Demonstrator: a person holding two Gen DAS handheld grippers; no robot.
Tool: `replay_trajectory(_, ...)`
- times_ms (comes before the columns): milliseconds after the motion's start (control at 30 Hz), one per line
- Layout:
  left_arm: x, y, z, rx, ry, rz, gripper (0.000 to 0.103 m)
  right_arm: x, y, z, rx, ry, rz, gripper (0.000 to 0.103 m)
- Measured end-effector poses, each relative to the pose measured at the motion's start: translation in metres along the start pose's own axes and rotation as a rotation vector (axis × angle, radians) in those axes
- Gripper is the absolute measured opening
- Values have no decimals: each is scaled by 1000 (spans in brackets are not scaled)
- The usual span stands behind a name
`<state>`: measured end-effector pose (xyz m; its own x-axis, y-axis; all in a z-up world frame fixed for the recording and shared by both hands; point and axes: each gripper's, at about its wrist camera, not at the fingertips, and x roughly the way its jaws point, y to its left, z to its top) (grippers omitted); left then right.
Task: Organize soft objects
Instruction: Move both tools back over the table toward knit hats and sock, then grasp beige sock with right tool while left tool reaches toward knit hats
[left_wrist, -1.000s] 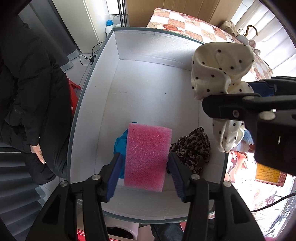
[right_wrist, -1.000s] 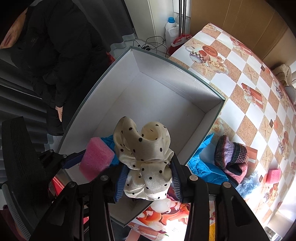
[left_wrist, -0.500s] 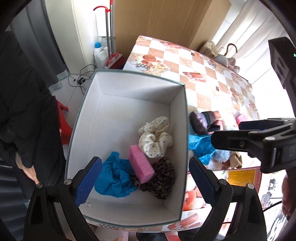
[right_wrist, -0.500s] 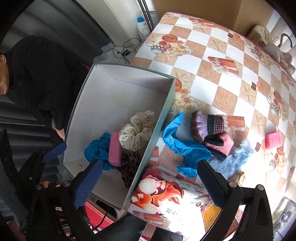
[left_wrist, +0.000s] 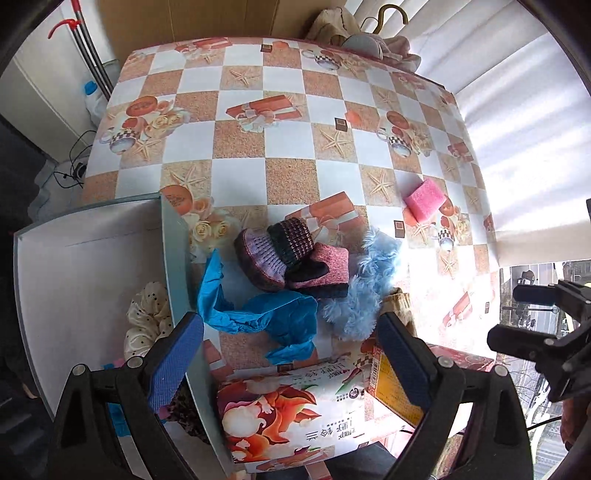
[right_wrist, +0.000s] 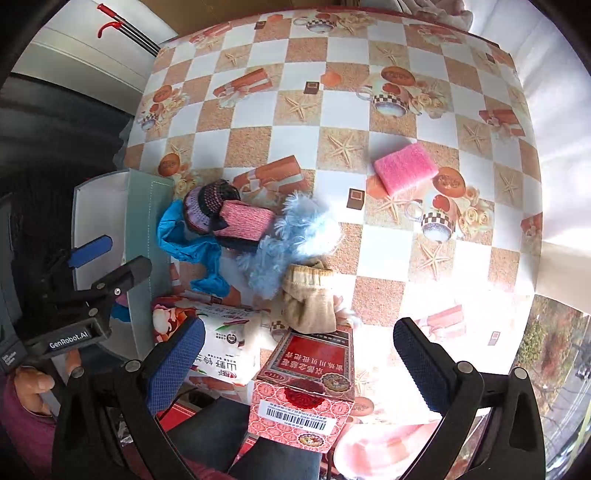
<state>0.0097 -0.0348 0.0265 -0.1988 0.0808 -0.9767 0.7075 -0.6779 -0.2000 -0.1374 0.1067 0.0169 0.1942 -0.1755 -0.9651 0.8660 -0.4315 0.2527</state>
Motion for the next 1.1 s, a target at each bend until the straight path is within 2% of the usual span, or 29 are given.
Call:
replay_trajectory(100, 31, -10, 20, 6, 67, 45, 96, 39, -17, 6, -5, 78, 21, 103)
replay_trajectory(300, 90, -11, 44, -21, 204, 139, 96, 107, -19, 24, -53, 256, 93, 103)
replay_trajectory(500, 123, -5, 51, -67, 292, 172, 96, 151, -8, 31, -157, 401, 130, 103)
replay_trajectory(667, 134, -3, 54, -69, 316, 211, 97, 169, -6, 33, -204, 429, 97, 103)
replay_trajectory(900, 140, -9, 58, -67, 322, 242, 97, 176, -9, 29, -240, 421, 114, 103)
replay_trajectory(967, 143, -12, 66, -77, 328, 227, 93, 175, -16, 26, -240, 408, 116, 91)
replay_trajectory(1033, 141, -12, 68, -75, 324, 210, 82, 172, -23, 22, -223, 394, 119, 60)
replay_trajectory(1100, 136, -12, 72, -65, 310, 206, 76, 172, -31, 14, -210, 368, 116, 51)
